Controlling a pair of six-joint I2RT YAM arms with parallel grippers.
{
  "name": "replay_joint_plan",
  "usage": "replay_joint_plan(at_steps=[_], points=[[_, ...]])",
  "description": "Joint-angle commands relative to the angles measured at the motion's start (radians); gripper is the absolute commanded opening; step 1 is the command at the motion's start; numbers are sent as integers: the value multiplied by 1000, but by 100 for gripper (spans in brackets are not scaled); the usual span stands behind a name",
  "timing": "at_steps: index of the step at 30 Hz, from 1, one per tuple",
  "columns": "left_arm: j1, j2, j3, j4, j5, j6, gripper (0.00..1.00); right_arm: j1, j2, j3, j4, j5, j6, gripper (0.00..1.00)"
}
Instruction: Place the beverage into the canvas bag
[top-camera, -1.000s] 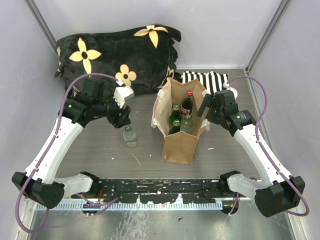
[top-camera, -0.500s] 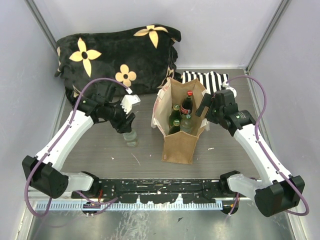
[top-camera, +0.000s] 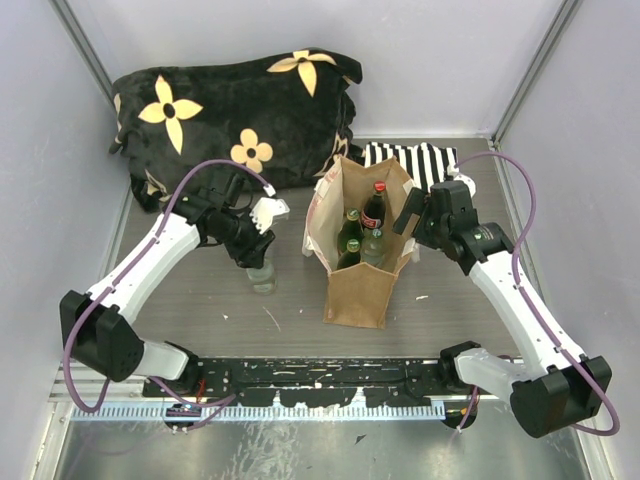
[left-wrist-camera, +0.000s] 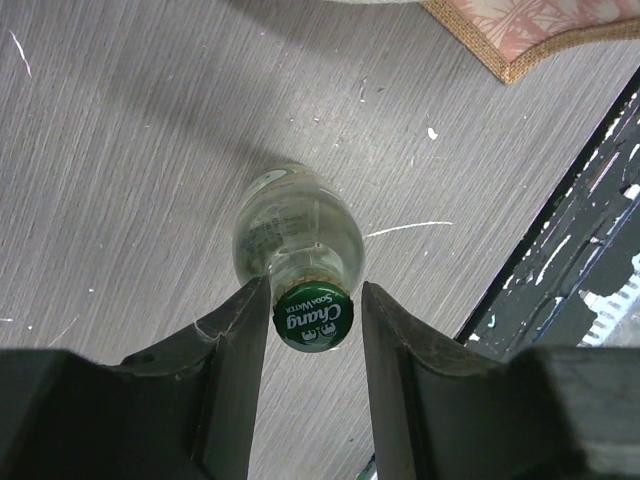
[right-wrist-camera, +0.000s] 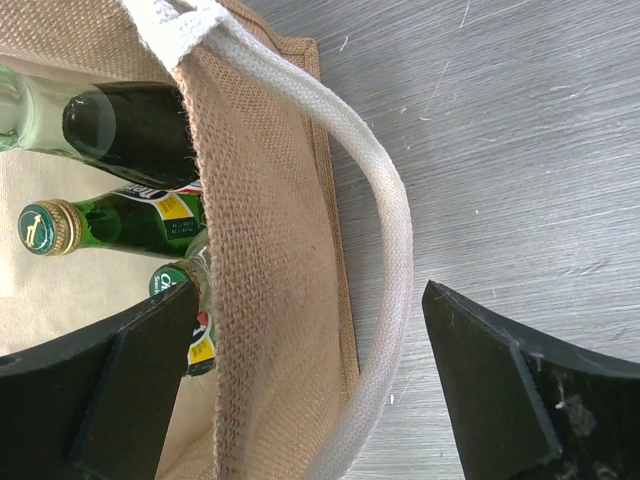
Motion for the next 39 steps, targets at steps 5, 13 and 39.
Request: replay_joint_plan(at_steps=[5,13,39], points=[[-3,22,-3,-31,-15,40,44,0,-35,13,6,28,-13,100],[-7,32,-3,-32,-11,41,42,-2,-32,13,5,23,-10,100],[-16,127,591,35,-41,-86,0,-2,-51,15,-8,14,-13,100]])
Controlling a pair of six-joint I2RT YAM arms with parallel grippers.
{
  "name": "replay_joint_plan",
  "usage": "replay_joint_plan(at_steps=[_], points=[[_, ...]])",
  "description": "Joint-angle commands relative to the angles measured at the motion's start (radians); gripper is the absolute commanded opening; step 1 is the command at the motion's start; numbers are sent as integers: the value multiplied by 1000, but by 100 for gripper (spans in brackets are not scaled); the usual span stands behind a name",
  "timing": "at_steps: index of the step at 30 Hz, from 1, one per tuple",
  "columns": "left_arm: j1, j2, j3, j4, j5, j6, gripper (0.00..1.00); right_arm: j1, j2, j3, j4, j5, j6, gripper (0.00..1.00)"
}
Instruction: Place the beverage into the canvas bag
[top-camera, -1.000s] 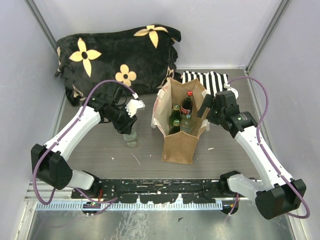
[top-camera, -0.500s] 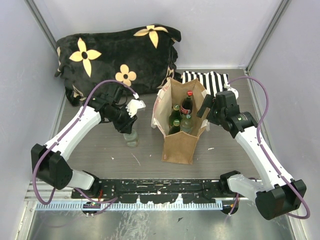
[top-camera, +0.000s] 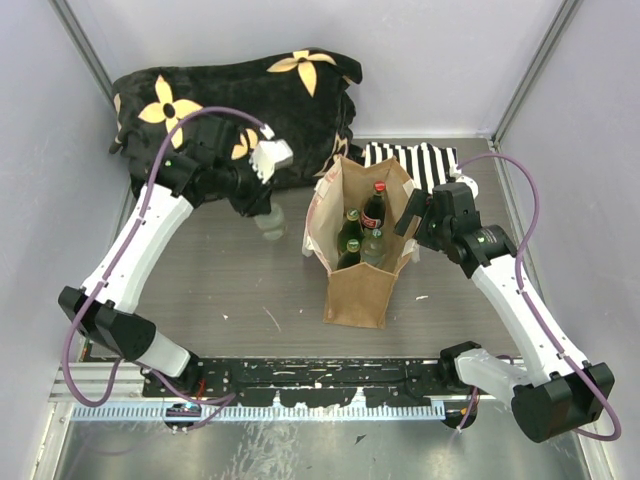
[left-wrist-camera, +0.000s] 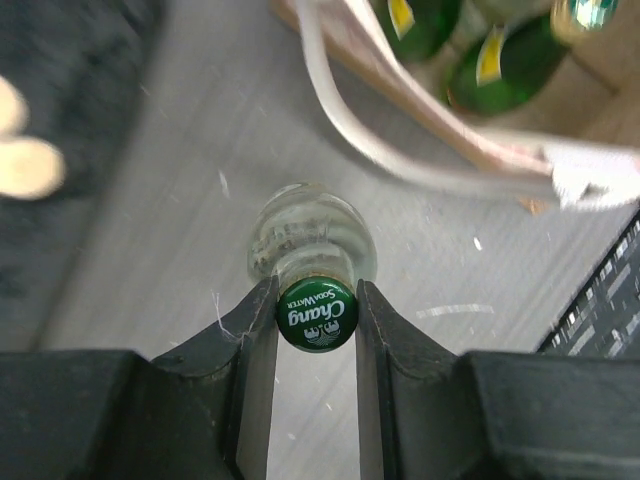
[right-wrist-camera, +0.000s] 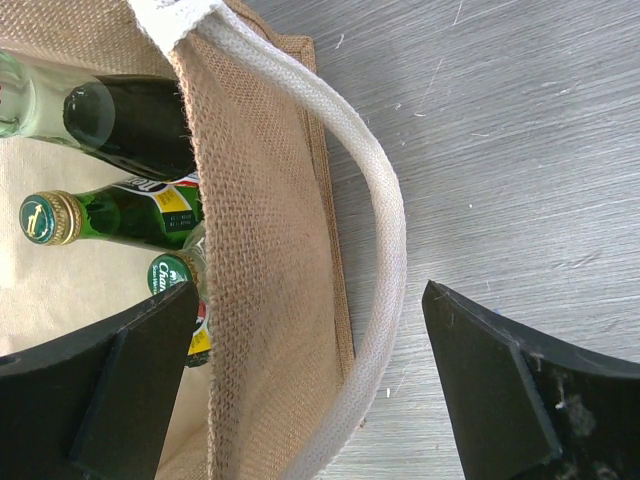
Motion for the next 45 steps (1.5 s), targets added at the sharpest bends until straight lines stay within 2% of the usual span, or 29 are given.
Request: replay_joint_plan(at_steps=[1,11,20,30,40,45], points=[[0,25,186,157,23,-63,0,-2,-22,15,18,5,-14,100],[-2,88,392,481,65,-191,0,-2,-52,-8,17,7,4,100],[-33,126,508,568,151,-279,0,-2,-74,-30,10,13,23,100],[-151,107,448,632,285,-397,0,-2,-69,-31,15,14,25,100],[-267,101,342,615,496,-549,0,-1,-93,-45,-4,28,30,100],[-313,102,271,616,543,-576,0,-2,-105,-46,-19,40,35,100]])
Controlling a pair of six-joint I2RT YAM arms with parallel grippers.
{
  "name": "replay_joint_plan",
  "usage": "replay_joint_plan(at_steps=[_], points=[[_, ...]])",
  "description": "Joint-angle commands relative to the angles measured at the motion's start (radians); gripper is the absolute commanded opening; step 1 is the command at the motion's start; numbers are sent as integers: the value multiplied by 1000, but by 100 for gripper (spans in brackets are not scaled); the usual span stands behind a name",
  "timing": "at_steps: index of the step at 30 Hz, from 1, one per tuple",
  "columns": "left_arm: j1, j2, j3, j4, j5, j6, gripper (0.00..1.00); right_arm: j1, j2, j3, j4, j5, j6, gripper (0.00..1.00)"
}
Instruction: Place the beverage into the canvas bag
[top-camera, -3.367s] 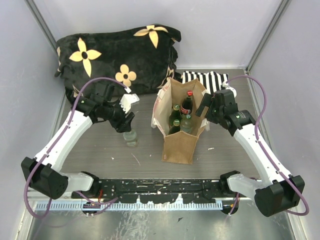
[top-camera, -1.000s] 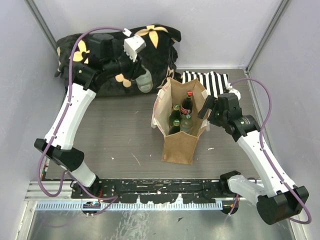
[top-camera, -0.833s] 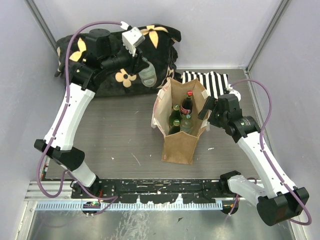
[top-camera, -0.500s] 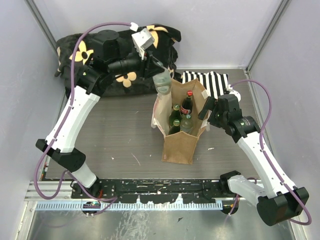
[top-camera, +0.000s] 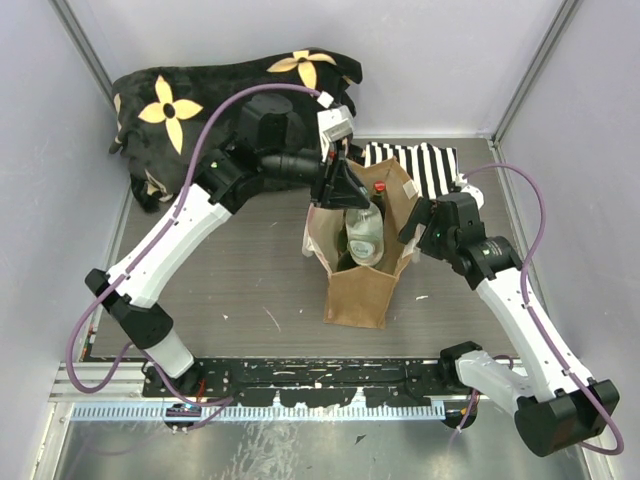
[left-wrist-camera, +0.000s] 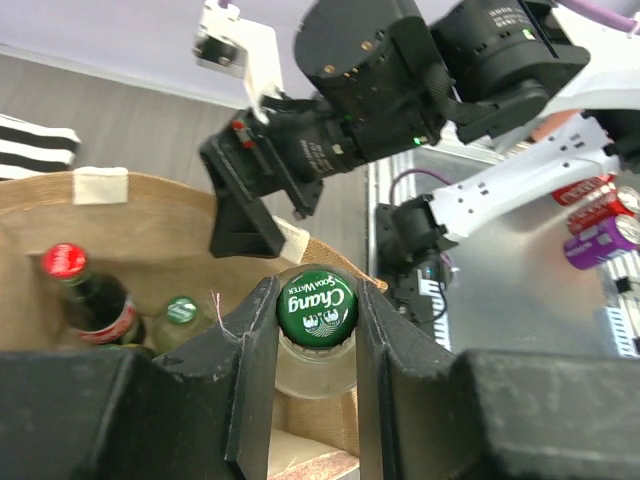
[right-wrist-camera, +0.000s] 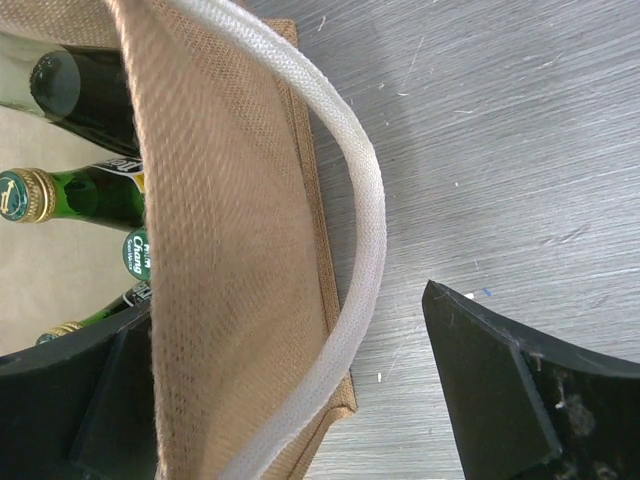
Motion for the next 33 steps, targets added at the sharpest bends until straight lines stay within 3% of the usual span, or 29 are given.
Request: replay_joint_plan(at_steps=[1,12,21,27,33], points=[[-37,-40,-34,132,110,-58,0,-1,-35,7,-1,31,14,100],[-91,-40,-94,64,168,-37,0,-1,-74,-26,-20,32,33,100],[-91,-9,-149,124,-20,46,0,-1,-65,-19,-21,26,32,100],[-91,28,-122,132,-30,49,0,-1,-70,-19,-24,27,31,100],[-107,34,-206,151,-36,71,0,-1,-71,-18,-28,33,29,100]])
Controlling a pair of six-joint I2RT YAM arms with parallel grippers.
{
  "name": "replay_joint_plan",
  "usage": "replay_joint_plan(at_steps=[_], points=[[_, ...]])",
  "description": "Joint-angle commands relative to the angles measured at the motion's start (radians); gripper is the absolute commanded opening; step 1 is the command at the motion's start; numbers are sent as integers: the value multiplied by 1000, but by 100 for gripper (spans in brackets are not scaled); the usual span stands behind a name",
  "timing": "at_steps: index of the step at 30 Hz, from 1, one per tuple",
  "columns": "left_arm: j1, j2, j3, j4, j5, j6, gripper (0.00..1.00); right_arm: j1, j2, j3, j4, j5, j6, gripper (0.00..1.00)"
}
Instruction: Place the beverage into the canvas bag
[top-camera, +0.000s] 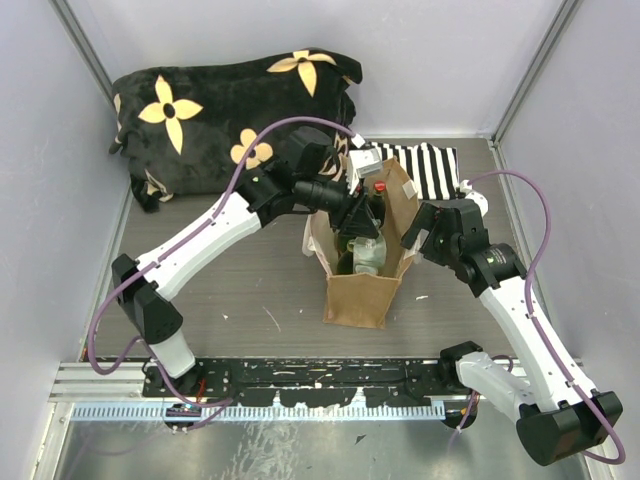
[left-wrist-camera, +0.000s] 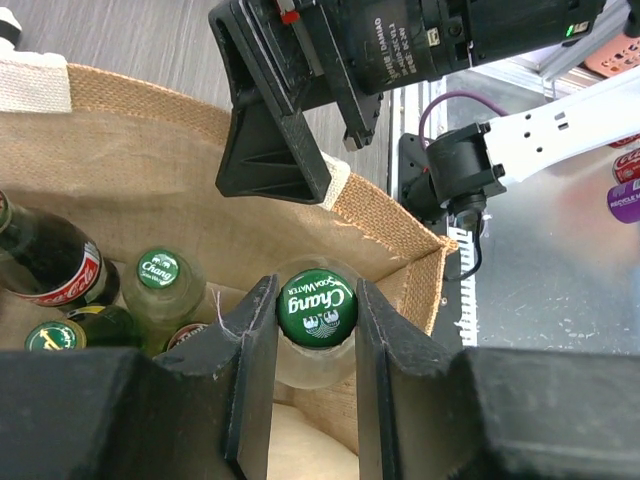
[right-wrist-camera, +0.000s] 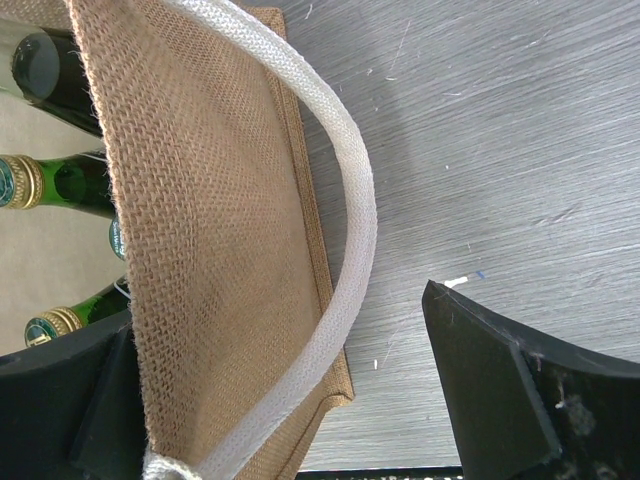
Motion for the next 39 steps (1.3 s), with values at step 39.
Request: replay_joint_plan(at_steps=[39], points=[[-140,79,-342,205,-152,315,0,-1,-21,18,-35,68,-4,100]])
